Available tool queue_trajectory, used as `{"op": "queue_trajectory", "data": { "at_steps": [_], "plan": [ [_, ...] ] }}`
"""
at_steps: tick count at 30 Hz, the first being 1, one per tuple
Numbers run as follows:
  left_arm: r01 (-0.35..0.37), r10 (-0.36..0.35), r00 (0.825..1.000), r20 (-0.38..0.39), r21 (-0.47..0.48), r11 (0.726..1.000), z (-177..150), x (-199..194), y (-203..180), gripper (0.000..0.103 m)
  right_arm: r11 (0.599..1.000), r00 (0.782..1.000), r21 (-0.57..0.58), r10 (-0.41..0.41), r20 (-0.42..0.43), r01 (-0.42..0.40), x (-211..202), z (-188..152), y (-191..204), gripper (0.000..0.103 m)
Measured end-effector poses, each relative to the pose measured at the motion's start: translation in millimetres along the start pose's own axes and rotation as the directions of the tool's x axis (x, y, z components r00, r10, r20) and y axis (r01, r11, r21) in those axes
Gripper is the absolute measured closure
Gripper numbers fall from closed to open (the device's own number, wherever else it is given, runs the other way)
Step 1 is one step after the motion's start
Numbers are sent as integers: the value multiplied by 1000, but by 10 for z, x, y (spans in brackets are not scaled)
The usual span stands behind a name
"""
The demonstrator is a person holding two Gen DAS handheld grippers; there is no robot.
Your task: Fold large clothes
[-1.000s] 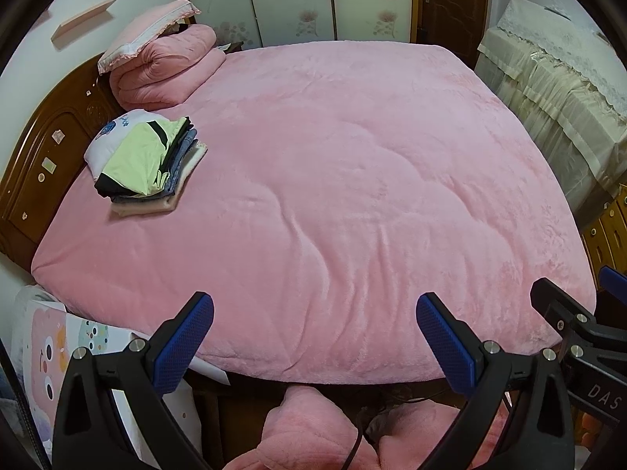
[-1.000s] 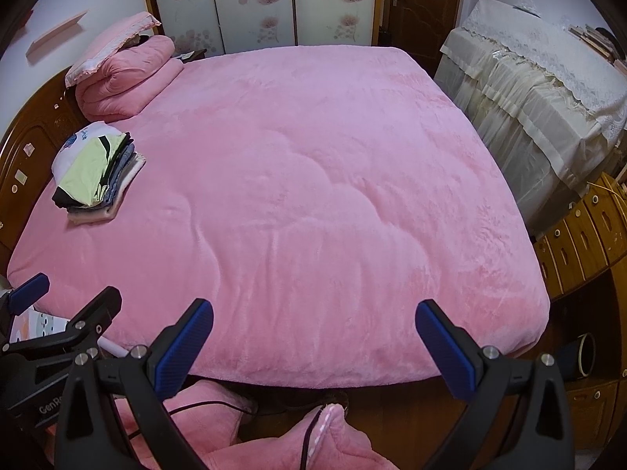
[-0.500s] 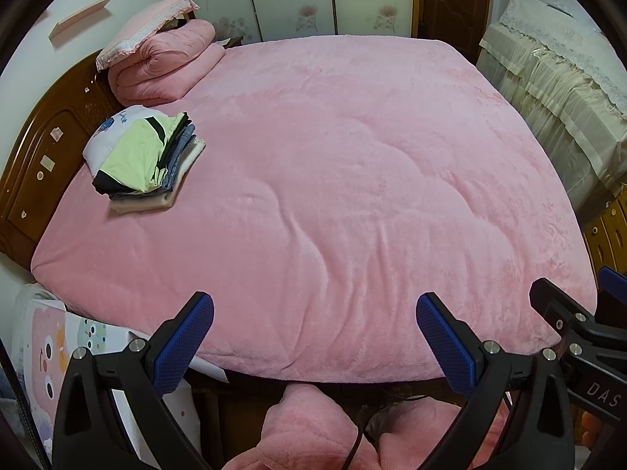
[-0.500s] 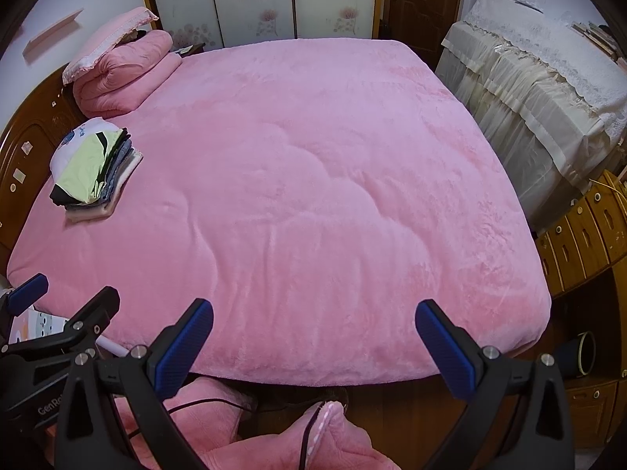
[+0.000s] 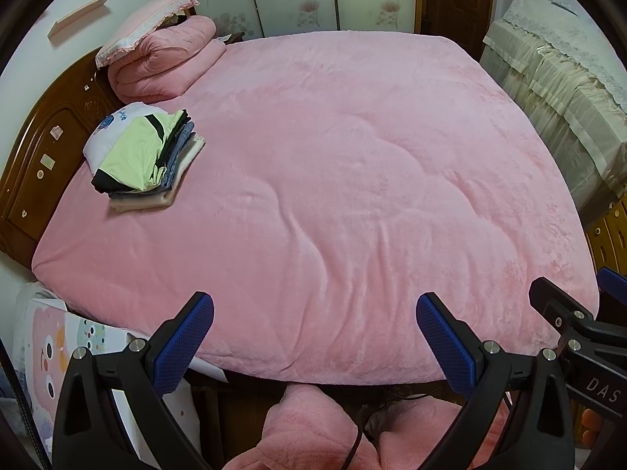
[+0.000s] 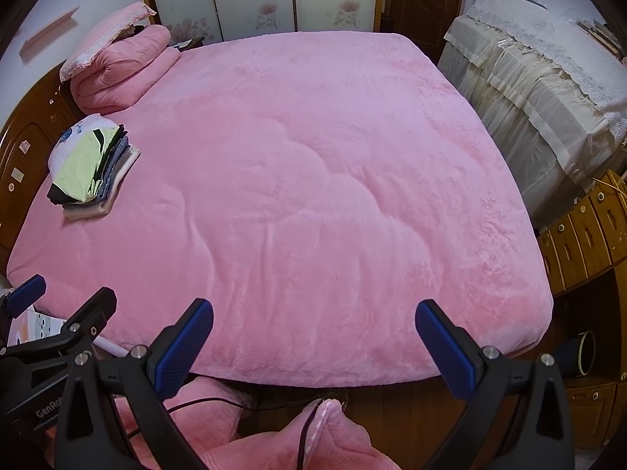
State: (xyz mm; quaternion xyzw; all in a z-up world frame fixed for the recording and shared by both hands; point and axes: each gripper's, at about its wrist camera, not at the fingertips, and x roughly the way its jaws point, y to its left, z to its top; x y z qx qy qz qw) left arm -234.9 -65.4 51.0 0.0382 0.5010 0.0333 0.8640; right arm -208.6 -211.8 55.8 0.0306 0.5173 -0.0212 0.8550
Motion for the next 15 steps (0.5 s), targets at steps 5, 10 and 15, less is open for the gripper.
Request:
{"op": "queue_trajectory", "data": {
  "at_steps": [5,10,15],
  "plan": [
    [0,0,1000,-10,0,1000,22,28,11,1,1000,1000,-3,4,-9,-4,30,26,-8,0],
    [-1,1,1000,-14,1,1000,57,50,11,1,1000,1000,-6,5,-15,-5,44,55,-26,0],
    [0,0,1000,-18,3,1000,59,58,14,1,1000,1000,-4,5,-17,-5,45,53,-19,0]
  ]
}}
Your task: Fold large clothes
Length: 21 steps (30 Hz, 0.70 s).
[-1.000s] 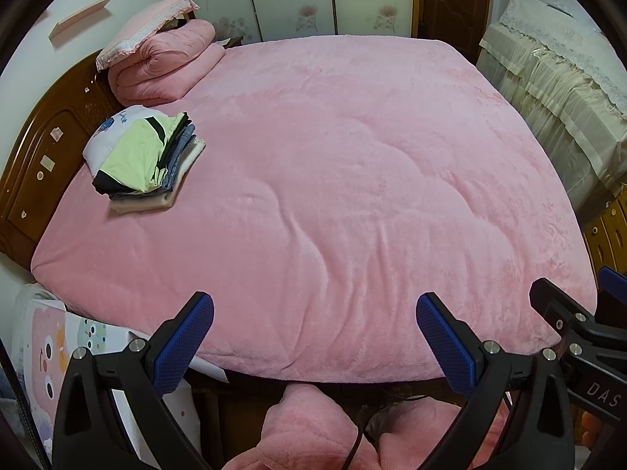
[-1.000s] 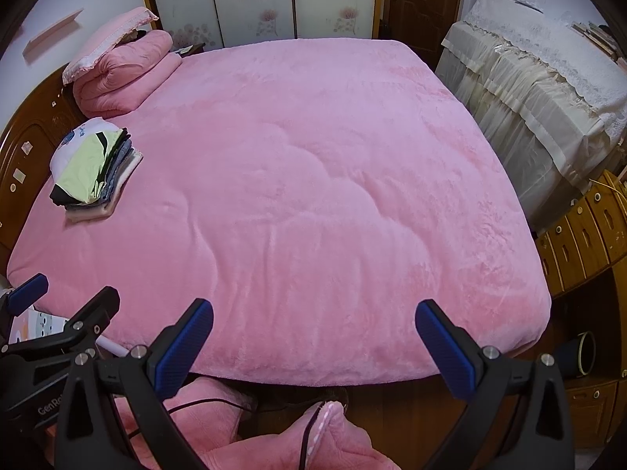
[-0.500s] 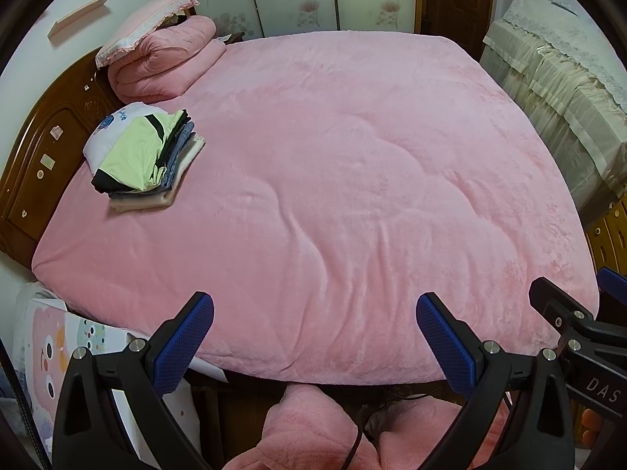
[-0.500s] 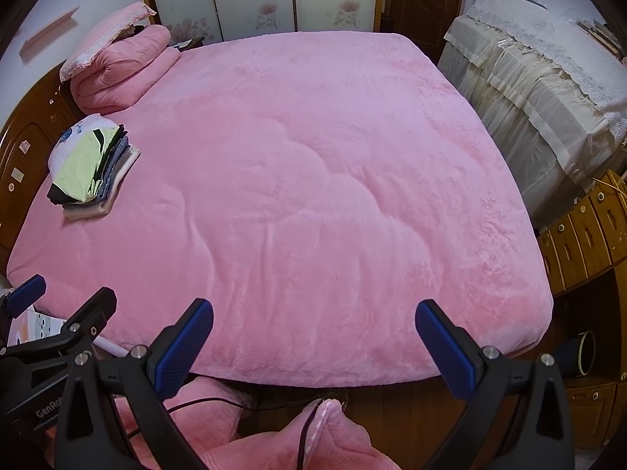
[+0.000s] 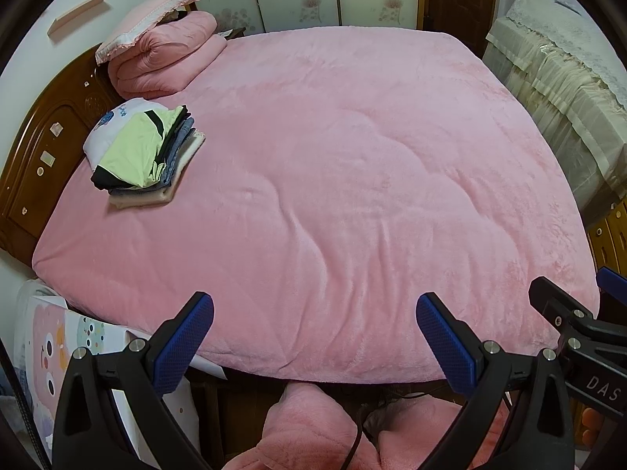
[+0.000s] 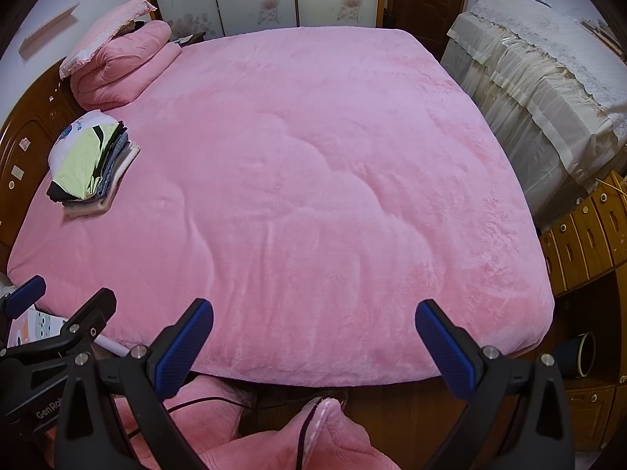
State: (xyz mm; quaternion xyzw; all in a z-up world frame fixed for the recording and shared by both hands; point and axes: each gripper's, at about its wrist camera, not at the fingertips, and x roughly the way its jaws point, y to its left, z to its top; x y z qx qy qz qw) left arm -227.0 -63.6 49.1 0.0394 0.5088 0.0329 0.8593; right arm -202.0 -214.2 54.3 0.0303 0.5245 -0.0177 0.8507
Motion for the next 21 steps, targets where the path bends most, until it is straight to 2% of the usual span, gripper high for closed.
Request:
{"op": "queue_trajectory", "data": {
  "at_steps": [21],
  "plan": [
    [3,-3,1000,-19,-1,1000,9,71,9,1,1000,1000,-5,2,-14,-2,103,14,-77,0]
  ]
}}
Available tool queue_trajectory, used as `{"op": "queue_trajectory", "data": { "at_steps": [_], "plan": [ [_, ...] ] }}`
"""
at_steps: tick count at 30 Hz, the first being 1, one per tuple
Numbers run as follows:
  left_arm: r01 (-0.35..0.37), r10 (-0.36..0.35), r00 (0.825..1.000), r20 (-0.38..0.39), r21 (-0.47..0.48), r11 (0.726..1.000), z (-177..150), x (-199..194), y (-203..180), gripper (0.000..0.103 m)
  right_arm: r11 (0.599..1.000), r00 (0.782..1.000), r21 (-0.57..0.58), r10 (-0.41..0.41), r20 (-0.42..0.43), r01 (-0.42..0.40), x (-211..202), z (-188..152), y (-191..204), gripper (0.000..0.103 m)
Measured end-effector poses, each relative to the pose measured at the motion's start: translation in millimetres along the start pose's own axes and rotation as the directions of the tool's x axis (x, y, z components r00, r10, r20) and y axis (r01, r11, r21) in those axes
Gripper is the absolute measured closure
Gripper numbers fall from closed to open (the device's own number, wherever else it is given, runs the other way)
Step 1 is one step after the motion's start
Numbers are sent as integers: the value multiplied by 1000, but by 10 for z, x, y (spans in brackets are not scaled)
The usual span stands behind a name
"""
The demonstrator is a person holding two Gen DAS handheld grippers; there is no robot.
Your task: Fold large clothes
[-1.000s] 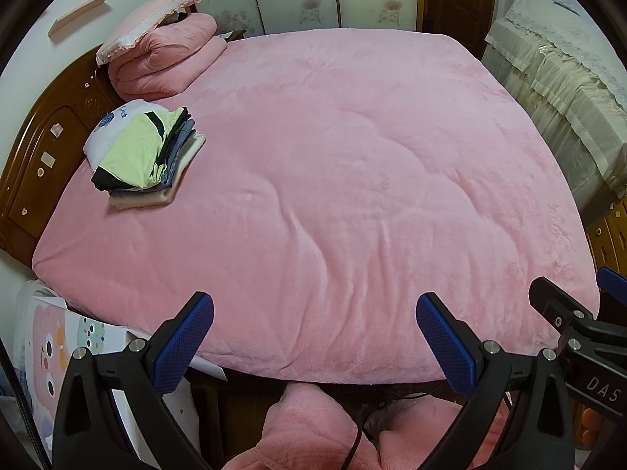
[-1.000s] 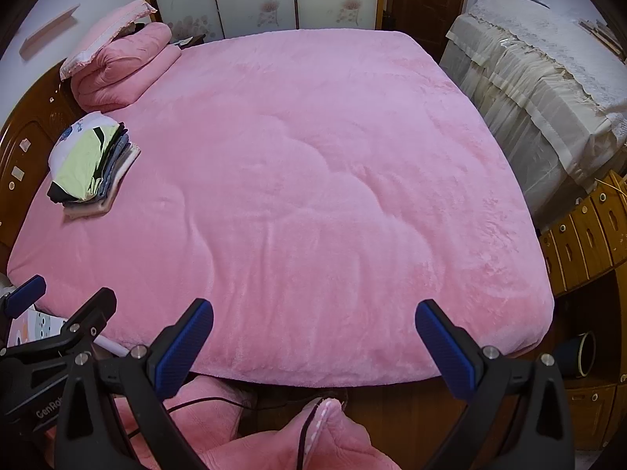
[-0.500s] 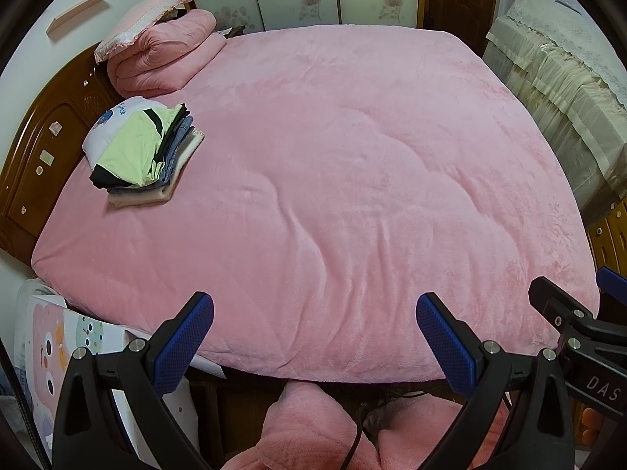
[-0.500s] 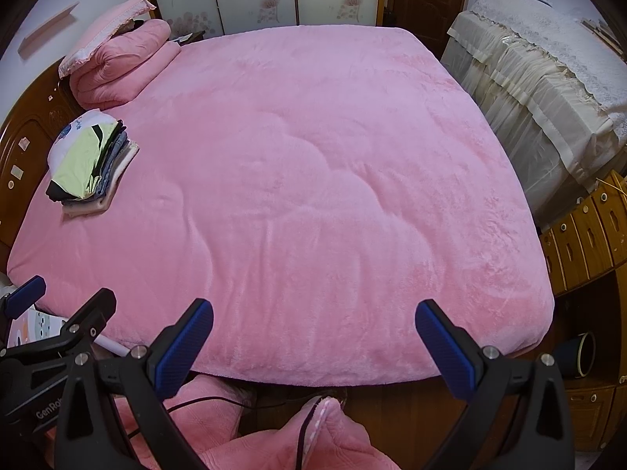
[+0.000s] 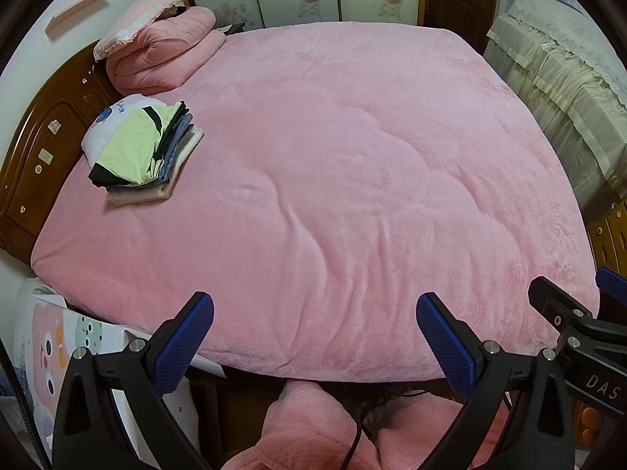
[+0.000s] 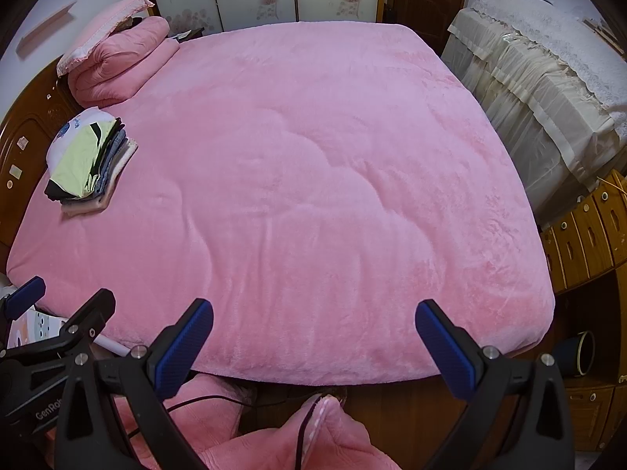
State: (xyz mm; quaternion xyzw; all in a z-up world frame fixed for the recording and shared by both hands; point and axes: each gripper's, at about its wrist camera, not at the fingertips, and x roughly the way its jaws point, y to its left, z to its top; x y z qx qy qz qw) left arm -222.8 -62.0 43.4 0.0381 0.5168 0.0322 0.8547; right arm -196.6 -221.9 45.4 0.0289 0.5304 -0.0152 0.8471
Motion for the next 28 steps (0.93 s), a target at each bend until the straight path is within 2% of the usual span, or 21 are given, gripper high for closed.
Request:
{"op": "queue_trajectory", "data": {
  "at_steps": [28],
  "plan": [
    [17,-16,1000,-12,16,1000,24,53,34,1,1000,999,1,-11,-30,11,16,85,-73,0]
  ]
}}
